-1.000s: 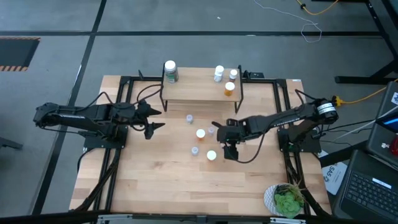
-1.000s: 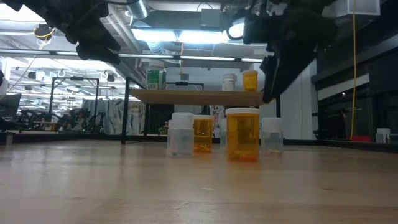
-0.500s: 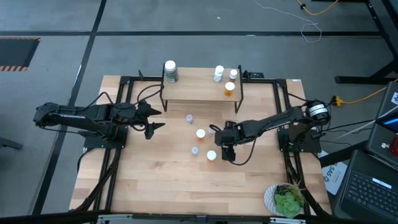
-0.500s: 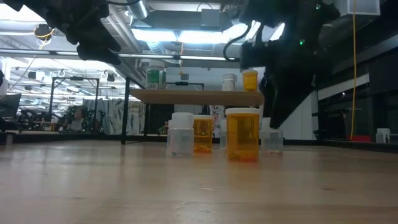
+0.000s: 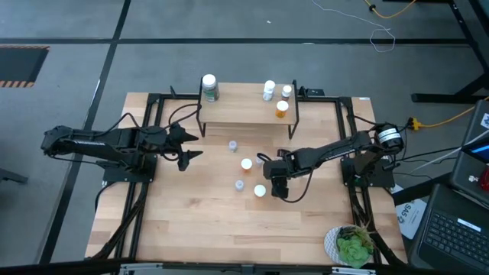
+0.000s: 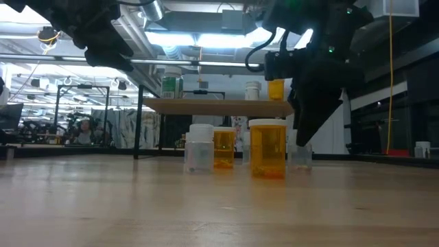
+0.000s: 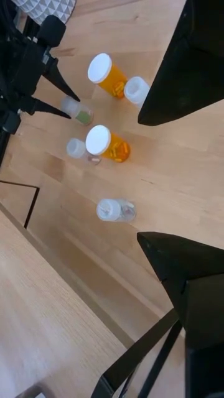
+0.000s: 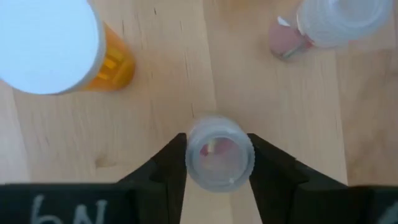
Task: Pick and place medicine bottles onto shelf by color
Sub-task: Put the transparent pill bottle on the shelf
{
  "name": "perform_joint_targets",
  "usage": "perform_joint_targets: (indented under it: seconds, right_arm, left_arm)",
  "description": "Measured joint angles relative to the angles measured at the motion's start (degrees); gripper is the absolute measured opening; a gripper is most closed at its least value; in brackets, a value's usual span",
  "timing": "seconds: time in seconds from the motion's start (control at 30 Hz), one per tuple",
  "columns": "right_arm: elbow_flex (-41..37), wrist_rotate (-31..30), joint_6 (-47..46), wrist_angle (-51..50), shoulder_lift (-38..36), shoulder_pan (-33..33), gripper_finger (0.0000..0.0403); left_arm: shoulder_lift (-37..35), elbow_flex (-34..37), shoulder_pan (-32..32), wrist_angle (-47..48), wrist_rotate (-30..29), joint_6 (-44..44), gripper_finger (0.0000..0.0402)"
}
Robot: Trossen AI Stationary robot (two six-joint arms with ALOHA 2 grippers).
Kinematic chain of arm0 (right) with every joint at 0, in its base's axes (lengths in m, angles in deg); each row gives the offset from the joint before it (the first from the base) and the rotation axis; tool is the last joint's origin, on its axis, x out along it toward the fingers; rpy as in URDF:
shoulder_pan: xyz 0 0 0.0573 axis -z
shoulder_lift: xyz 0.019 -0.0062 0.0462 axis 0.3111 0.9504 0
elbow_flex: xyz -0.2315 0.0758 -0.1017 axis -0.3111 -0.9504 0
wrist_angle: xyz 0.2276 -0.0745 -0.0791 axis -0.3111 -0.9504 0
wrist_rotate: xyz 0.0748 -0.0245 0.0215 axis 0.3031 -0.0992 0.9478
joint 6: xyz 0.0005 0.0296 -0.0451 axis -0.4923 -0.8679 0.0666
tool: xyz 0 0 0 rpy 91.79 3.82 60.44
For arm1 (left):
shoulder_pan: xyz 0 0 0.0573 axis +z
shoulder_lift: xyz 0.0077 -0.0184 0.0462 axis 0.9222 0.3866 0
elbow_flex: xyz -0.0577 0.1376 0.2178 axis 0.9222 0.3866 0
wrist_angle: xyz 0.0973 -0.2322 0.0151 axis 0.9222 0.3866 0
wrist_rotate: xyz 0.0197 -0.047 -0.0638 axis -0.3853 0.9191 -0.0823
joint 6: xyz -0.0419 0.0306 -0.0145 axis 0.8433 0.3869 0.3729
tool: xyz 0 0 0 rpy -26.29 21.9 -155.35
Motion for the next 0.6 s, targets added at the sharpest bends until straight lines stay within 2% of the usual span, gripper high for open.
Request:
perform_joint_targets:
  seconds: [0.17, 0.33, 0.43, 0.6]
  right_arm:
    - [3.5, 1.4, -0.4, -2.8, 0.0, 0.0, 0.0139]
    - [13.1, 1.0, 2.0, -12.4, 0.0, 0.2, 0.0139]
    - [20.6, -2.9, 5.9, -17.3, 0.0, 0.9, 0.0139]
    - [32.1, -13.9, 14.4, -18.6, 0.0, 4.5, 0.0139]
  left_arm:
    - [0.0, 0.0, 0.0, 0.0, 0.0, 0.0, 0.0289]
    - [0.0, 0.0, 0.0, 0.0, 0.0, 0.0, 0.0289]
    - [0.0, 0.0, 0.0, 0.0, 0.0, 0.0, 0.0289]
    - [0.0, 0.0, 0.0, 0.0, 0.0, 0.0, 0.0289]
